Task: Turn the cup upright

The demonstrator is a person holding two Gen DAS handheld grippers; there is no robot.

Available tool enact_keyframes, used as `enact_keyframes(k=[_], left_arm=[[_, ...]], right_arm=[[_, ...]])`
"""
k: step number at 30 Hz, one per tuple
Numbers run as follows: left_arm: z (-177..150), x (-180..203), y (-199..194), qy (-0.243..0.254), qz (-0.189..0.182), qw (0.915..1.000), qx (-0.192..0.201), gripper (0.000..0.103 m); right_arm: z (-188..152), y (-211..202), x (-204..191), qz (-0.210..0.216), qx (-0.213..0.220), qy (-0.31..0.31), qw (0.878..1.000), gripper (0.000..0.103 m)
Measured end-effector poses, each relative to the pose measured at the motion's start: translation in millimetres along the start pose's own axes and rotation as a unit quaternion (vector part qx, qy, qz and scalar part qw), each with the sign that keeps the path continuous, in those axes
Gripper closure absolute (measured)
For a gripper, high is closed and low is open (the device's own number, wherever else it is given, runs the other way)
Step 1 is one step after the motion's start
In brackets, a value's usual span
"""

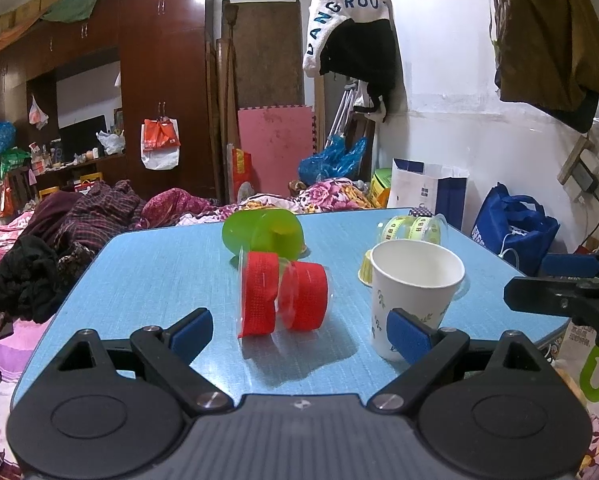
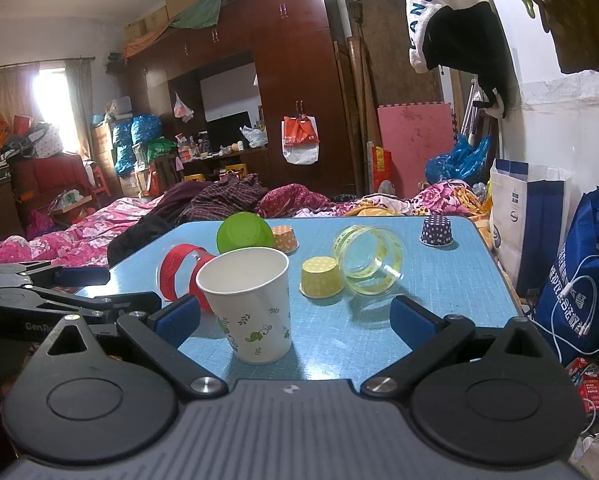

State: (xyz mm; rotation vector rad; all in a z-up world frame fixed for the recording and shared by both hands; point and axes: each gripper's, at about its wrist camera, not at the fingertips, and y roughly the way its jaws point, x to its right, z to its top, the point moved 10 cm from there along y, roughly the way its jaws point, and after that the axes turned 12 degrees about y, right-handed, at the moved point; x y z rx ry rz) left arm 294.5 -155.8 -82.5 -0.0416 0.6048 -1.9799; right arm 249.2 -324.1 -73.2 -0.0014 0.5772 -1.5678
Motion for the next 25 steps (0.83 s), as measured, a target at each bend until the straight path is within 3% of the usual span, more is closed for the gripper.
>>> enact_keyframes(k=[25], left_arm=[[-1.0,6.2,1.4,0.011,-0.003,0.9999,-0.003,0.008]], right_arm=[[-2.0,2.9,2.8,-0.002,-0.002,-0.002,1.000,0.001]])
